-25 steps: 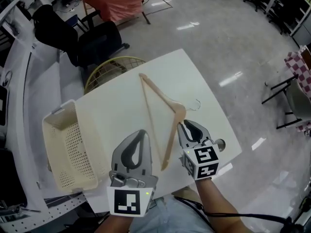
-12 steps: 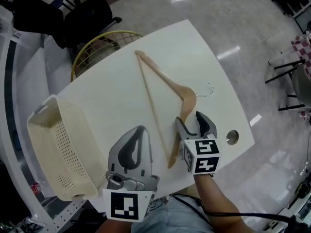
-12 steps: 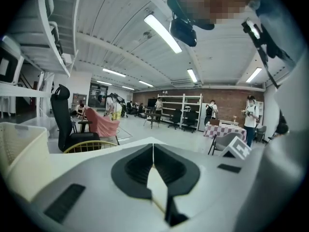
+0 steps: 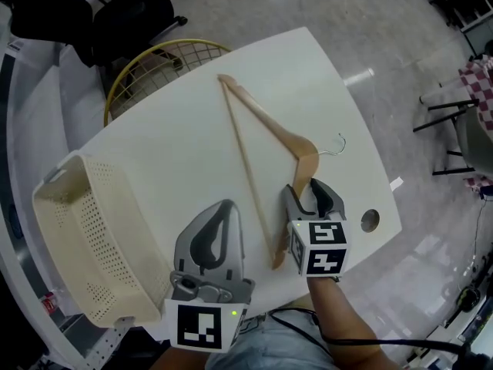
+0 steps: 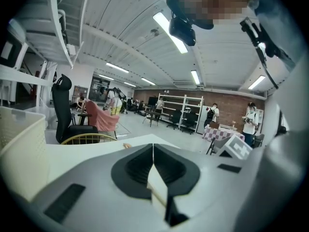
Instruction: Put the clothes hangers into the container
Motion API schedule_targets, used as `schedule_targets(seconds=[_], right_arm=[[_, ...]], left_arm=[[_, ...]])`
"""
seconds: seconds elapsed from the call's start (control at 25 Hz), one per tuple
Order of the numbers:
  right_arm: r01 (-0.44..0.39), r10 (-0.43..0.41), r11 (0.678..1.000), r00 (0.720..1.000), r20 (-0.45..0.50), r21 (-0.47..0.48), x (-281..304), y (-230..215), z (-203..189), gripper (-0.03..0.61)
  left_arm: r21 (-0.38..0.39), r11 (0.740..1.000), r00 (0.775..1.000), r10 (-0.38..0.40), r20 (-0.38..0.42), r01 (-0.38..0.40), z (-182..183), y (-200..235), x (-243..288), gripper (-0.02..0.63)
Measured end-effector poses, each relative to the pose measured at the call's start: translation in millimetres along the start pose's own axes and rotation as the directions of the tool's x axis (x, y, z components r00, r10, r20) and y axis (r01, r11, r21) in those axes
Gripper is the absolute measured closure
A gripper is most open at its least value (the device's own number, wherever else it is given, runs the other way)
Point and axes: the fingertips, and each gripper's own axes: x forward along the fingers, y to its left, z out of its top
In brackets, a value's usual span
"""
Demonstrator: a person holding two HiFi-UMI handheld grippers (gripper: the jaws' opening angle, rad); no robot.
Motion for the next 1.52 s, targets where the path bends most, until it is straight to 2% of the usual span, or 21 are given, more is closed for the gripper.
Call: schedule_targets(seconds=[0.32, 0.48, 0.88, 1.28, 1.52], right_arm=[[0.025, -0.025, 0.996, 1.000, -0.005, 0.087, 0.1, -16.2, 0.4, 0.428], [0.049, -0.049, 0.995, 0.999, 0.001, 0.086, -2.8, -24.9, 1.0, 0.479], [0.004, -0.013, 0.992, 0.997, 0.077, 0.126, -19.9, -20.7, 5.9, 0.480], [-0.026, 0.008, 0.995, 0.984, 0.177, 0.099, -45.8, -16.8, 20.5, 0.480], [-0.057, 0.032, 0.992, 0.976, 0.215, 0.113, -75.5, -19.1, 40.0, 0.480]], left_arm=[[-0.010, 1.000, 1.000, 0.001, 0.015, -0.001, 6.3, 8.0, -4.1, 0.600], [-0.008, 1.000, 1.000, 0.004, 0.026, -0.004, 10.7, 7.5, -9.1, 0.600], [0.037, 0.999, 0.997, 0.018, 0.069, -0.021, 20.6, 7.5, -20.5, 0.600], [0.075, 0.997, 0.993, 0.023, 0.112, -0.031, 31.1, -2.2, -33.6, 0.600], [0.102, 0.991, 0.990, 0.074, 0.119, -0.086, 41.0, -15.0, -45.2, 0.600]])
